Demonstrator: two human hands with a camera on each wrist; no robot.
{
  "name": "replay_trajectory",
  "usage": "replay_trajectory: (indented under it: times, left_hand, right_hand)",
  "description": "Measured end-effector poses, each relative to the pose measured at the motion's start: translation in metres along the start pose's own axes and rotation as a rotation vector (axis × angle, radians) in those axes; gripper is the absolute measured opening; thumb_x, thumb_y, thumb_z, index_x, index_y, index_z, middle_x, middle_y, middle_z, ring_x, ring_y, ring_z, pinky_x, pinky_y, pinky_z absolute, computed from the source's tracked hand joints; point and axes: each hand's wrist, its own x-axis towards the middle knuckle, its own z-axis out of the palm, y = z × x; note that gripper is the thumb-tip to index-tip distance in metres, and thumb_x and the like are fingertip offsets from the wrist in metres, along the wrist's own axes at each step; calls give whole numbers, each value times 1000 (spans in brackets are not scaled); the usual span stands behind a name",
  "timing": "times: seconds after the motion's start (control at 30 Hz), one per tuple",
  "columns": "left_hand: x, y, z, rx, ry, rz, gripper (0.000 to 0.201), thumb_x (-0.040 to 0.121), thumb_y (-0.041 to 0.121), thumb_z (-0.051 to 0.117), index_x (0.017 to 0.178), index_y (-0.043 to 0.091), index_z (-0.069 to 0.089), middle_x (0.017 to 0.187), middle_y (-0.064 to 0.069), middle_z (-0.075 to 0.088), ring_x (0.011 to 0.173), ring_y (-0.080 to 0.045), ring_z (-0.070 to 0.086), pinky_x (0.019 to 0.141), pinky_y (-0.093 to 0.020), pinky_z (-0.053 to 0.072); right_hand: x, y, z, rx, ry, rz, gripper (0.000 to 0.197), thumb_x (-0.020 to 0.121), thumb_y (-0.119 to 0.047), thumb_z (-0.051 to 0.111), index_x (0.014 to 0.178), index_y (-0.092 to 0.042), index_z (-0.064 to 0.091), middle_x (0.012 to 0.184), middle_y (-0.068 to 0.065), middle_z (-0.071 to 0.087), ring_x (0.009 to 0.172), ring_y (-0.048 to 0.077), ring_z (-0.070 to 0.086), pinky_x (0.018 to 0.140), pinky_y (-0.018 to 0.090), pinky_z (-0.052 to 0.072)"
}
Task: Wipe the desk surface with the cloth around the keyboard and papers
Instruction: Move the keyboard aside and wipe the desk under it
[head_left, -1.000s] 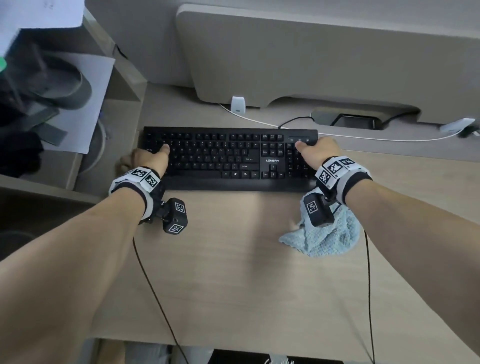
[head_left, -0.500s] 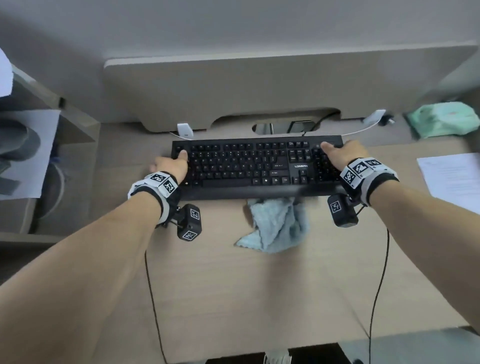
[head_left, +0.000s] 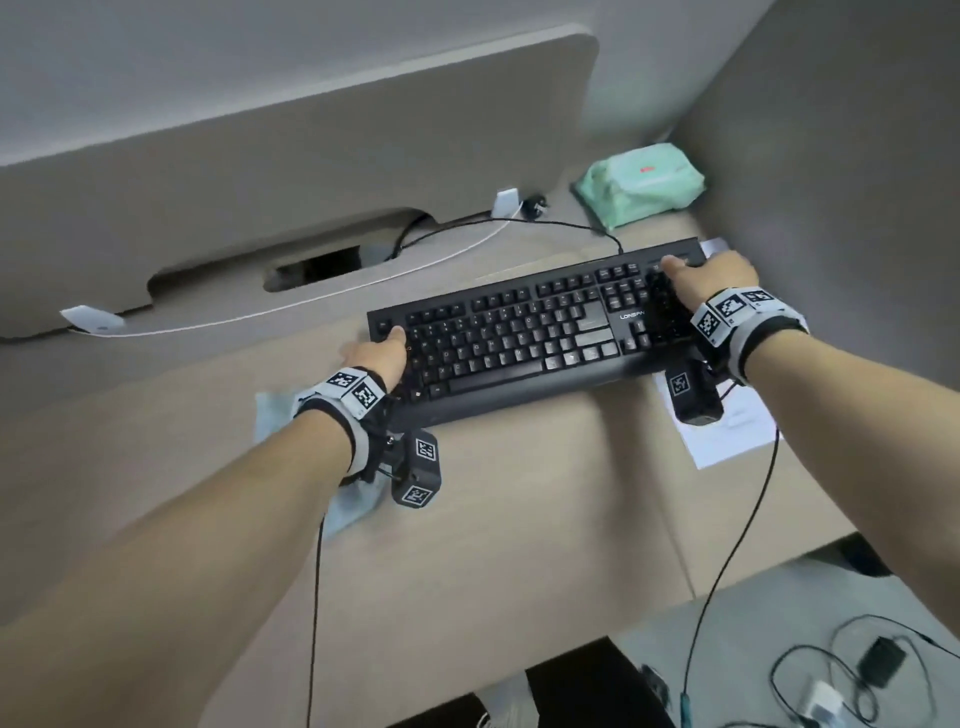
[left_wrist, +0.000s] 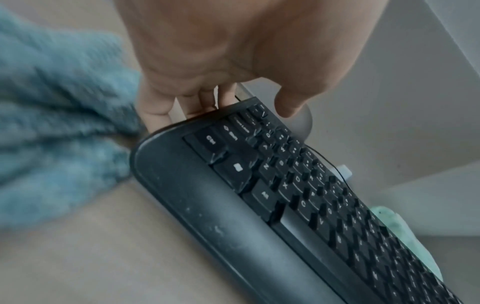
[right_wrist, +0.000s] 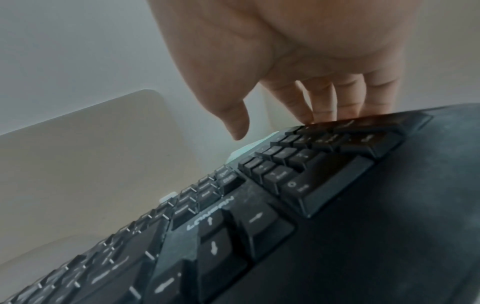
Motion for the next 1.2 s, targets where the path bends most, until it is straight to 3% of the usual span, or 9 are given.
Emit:
replay_trajectory:
  times: [0.1,0.27,0.4,0.57,0.67,0.87,0.93,1.07,1.2]
  left_hand:
    - [-3,9,49,-17,-11,-28,95,67,69,54,136,4,49,132,-18,58,114,-38,58,104,-43,44]
    - [-23,31,97,85,-17,-30,68,90,54,51,129,-2,54,123,-19,62,99,-33,60,91,-33,47]
    - [-26,32,114,191,-26,-20,65,96,49,43,135,-3,51,136,-22,54,120,-38,55,102,-35,42]
    - [-29,27,118,257,-16,-21,62,98,47,40,132,-4,53,132,-23,56,117,-38,56,99,-36,42]
    - [-29,26,117,273,-23,-11,56,100,42,40,129,-4,54,129,-23,58,116,-38,56,94,-35,42]
    - [-25,17,99,227,-65,9,53,92,50,49,105,0,60,101,-19,64,94,-38,65,90,-46,54]
    - [-24,13,84,278,-34,57,56,90,52,51,103,-1,62,99,-18,67,87,-37,66,84,-42,55]
    - [-17,-4,30,353,106,170,49,94,41,52,119,-1,58,116,-18,62,110,-39,58,85,-37,44]
    - [7,-43,-42,303,240,204,39,92,36,50,102,1,64,105,-19,66,101,-40,61,83,-37,45]
  right_hand:
    - [40,30,-9,-31,-7,14,69,80,-63,56,117,-5,64,127,22,58,116,40,56,97,45,49]
    - [83,64,-9,-42,-28,9,66,81,-62,58,108,-2,65,122,23,60,115,41,55,95,44,47]
    - [97,78,-2,-49,-68,4,63,82,-60,59,106,-2,63,120,22,59,114,41,54,94,45,48]
    - [102,85,9,-42,-109,-12,57,85,-57,60,104,-3,62,118,21,61,112,40,56,92,43,49]
    - [99,86,11,-53,-98,-9,57,87,-51,59,117,-4,57,125,20,58,119,39,52,96,45,47]
    - [74,65,13,-137,-80,-38,61,90,-46,57,134,-6,45,139,18,47,129,38,43,102,50,42]
    - [58,48,20,-135,-81,-80,62,90,-46,58,135,-6,43,140,18,46,129,38,44,102,51,43]
    - [7,-3,47,-6,-134,-216,64,90,-44,60,138,-6,42,139,18,49,129,37,47,103,46,43]
    - [-71,-65,89,54,-264,-394,68,91,-44,61,144,-8,39,145,16,46,132,34,45,110,39,38]
